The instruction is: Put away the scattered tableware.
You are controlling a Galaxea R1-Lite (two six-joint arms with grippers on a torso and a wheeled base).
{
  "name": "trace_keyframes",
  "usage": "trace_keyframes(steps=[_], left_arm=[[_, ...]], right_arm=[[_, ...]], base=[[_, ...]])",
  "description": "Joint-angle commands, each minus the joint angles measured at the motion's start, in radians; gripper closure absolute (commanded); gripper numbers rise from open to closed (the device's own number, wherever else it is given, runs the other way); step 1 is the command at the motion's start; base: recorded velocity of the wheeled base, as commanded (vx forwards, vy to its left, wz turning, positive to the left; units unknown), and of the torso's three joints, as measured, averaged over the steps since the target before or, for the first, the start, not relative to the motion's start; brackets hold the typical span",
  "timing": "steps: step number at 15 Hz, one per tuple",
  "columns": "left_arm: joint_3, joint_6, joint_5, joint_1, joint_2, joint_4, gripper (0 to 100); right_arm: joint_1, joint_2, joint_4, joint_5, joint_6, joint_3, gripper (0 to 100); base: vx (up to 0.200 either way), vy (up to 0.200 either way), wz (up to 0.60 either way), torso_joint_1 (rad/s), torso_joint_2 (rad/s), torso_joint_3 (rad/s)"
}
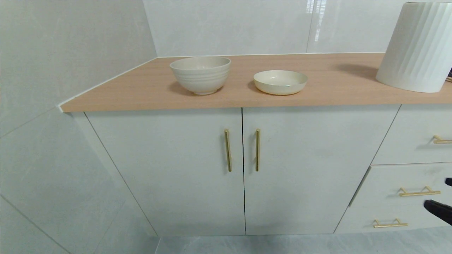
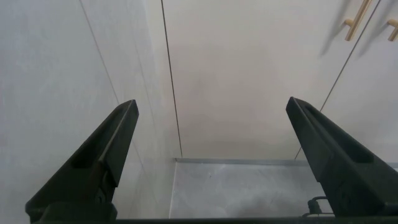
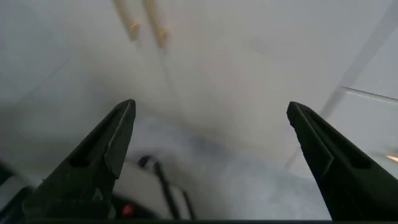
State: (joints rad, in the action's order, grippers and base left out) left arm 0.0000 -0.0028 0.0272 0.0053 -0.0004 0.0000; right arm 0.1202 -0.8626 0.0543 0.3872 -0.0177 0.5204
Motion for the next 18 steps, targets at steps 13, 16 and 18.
trace_keyframes(steps=[13,16,18], left_arm=[[0.000,0.000,0.000,0.001,0.000,0.000,0],[0.000,0.000,0.000,-0.001,0.000,0.000,0],[0.000,0.000,0.000,0.001,0.000,0.000,0]], right_arm=[[0.371,-0.915,0.280,0.050,0.176,0.504,0],[0.383,-0.994,0.308,-0.013,0.179,0.520,0],[0.412,-1.049,0.314,-0.123,0.197,0.570,0]], base=[[0.000,0.000,0.00,0.000,0.00,0.000],[0.000,0.000,0.00,0.000,0.00,0.000],[0.000,0.000,0.00,0.000,0.00,0.000]])
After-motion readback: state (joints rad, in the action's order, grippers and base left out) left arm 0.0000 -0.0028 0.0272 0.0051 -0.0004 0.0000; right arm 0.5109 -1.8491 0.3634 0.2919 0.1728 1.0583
